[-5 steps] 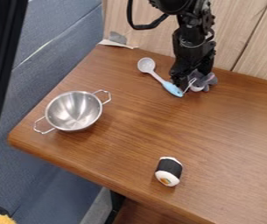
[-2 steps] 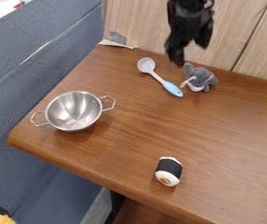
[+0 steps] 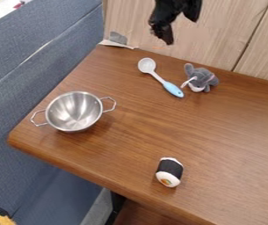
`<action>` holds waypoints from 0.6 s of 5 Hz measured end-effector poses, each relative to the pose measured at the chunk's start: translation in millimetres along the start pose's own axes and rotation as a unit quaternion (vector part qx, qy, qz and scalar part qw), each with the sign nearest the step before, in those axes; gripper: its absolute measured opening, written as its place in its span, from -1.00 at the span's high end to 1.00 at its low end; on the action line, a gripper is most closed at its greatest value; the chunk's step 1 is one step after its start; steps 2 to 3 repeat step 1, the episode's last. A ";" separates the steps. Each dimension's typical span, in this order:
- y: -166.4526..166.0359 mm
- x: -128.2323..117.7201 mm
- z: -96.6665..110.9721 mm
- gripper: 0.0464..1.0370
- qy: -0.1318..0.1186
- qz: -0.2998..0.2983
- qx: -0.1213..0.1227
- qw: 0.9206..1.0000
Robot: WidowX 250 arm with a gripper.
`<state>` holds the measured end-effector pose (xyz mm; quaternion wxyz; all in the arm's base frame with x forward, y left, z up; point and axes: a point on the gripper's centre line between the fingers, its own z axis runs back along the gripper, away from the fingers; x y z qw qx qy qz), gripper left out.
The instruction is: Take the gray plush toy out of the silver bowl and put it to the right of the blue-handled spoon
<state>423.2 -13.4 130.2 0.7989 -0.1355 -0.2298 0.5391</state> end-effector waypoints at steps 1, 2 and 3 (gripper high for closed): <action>-0.5 1.1 1.1 -0.93 -0.002 0.000 -0.002 1.000; -0.5 1.1 1.1 -0.93 -0.002 0.000 -0.002 1.000; -0.5 1.1 1.1 -0.93 -0.002 0.000 -0.002 1.000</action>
